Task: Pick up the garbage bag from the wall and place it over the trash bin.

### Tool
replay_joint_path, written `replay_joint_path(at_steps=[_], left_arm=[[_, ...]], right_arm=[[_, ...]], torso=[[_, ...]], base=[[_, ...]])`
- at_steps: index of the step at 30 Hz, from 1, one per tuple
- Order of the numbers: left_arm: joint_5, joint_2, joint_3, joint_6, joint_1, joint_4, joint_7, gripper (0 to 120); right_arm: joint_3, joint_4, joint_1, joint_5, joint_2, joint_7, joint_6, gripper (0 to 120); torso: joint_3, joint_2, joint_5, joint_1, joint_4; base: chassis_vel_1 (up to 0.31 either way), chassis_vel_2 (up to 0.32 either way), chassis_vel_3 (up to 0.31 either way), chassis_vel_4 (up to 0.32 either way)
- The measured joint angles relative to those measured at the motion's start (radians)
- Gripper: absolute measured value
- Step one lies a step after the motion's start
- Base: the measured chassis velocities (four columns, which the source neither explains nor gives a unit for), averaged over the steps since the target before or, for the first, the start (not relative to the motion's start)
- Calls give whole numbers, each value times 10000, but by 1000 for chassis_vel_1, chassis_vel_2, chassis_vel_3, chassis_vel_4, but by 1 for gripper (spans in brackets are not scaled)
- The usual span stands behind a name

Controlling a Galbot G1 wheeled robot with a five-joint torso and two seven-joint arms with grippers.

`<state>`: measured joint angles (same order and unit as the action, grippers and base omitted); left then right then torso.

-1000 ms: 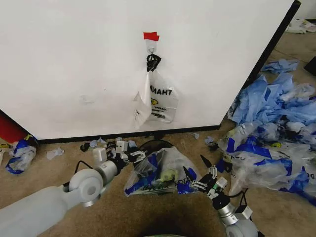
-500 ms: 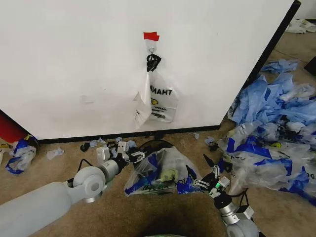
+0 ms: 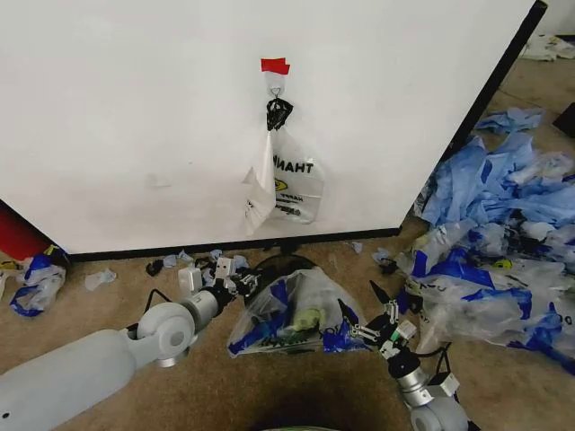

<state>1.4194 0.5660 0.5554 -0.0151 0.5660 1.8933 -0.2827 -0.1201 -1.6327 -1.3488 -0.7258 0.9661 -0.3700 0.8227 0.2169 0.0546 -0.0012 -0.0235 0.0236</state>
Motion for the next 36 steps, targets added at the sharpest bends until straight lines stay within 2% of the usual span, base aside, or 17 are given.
replay_joint_path(at_steps=[1,6,13,14,18,20,21,24,26,36], left_arm=[[-30,-14,-38,46,82,28,-18,3],[-118,-112,-494,77,599,233,-161,3],[-353,-151,-1748,84,1890,699,-455,3],[-394,-144,-2089,81,2184,809,-527,3],[-642,-38,-4480,-128,4098,1440,-888,3],[-669,-17,-4646,-145,4265,1488,-926,3],[-778,103,-5205,-221,4869,1681,-1115,3],[-975,436,-5893,-342,5738,2021,-1650,3],[-1127,819,-6216,-430,6134,2297,-2188,3],[-1433,1681,-6417,-577,6386,2684,-3117,3]], right_arm=[[5,0,-5,0,9,0,0,100],[10,-18,0,-1,12,-1,0,100],[68,-63,77,-25,-6,4,0,100],[101,-74,101,-36,-10,11,0,100],[344,-179,239,-62,-89,134,0,100],[377,-191,255,-63,-106,156,0,100],[488,-230,324,-65,-157,250,0,100],[686,-271,471,-63,-242,418,-5,100],[862,-296,624,-50,-299,563,-32,100],[1089,-455,811,-45,-437,837,-131,100]], torso=[[0,0,0,0,0],[0,0,1,0,1],[-1,0,-2,0,0],[-1,0,-2,0,0],[-2,0,4,1,0],[-2,0,5,0,-1],[-2,0,0,0,-2],[-1,0,1,0,-1],[-2,0,0,1,-2],[-1,0,1,1,-1]], base=[[0,0,0,0],[0,0,0,0],[0,0,0,0],[0,0,0,0],[0,0,0,0],[0,0,0,0],[0,0,0,0],[0,0,0,0],[0,0,0,0],[0,0,0,0]])
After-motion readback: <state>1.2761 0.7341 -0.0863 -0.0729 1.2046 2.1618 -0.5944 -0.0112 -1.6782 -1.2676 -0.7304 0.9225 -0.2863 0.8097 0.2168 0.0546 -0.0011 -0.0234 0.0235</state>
